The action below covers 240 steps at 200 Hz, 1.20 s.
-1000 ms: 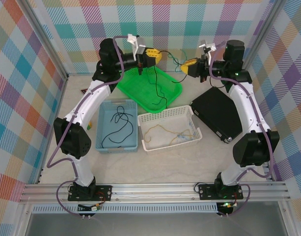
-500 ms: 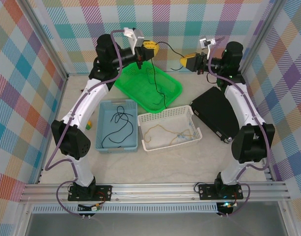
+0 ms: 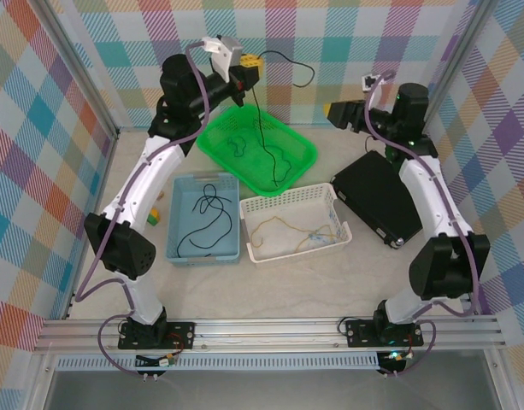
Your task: Untangle the cables
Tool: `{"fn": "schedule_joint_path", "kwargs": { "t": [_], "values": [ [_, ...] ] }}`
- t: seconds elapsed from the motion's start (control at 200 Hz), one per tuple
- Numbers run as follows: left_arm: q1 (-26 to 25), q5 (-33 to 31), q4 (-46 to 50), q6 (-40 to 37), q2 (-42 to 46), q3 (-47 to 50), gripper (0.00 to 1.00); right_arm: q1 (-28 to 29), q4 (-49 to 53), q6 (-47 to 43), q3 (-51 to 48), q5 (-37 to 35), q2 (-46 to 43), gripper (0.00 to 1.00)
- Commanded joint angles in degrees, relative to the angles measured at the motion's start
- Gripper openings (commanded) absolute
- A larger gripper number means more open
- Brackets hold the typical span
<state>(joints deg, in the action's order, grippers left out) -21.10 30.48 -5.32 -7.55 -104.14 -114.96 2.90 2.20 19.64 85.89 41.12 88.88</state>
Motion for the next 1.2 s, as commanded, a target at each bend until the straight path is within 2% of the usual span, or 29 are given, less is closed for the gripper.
{"fn": "schedule_joint_path", "kwargs": {
  "t": [0.0, 0.18, 0.295, 0.47, 0.65, 0.925, 0.995, 1.195],
  "values": [
    [0.62, -6.35, 0.11, -0.33, 4.72, -2.40, 0.00, -1.14, 3.24, -1.07, -3.35, -6.98, -3.69, 0.66],
    [0.62, -12.54, 0.35, 0.26, 7.31, -2.64, 0.00, -1.18, 8.17, -4.86, -5.61, -6.41, -4.25, 0.70],
    [0.62, -16.59, 2.17, 0.10, 8.95, -2.60, 0.00, -1.04, 17.16, -3.91, -1.71, -6.29, -1.64, 0.67],
    [0.78, -24.21, 6.87, -0.05, 11.92, -1.51, 0.00, 2.18, 24.39, -4.43, 2.44, -5.21, 1.55, 0.63],
    [1.59, -23.92, 12.80, 2.66, 13.51, -2.03, 0.00, 3.60, 22.07, 0.92, 2.06, -3.89, 1.96, 0.61],
    [1.59, -20.77, 18.93, 1.77, 17.47, -1.21, 0.00, 3.78, 24.91, 1.91, 1.99, -4.80, 0.34, 0.61],
    [1.59, -22.31, 20.78, 0.97, 18.90, -0.63, 0.00, 3.74, 25.62, 1.93, 2.10, -4.83, -0.25, 0.61],
    [1.68, -31.99, 32.56, -2.62, 23.29, 0.68, 0.00, 3.70, 26.96, 0.72, 0.71, -5.68, -2.78, 0.61]
  ]
}}
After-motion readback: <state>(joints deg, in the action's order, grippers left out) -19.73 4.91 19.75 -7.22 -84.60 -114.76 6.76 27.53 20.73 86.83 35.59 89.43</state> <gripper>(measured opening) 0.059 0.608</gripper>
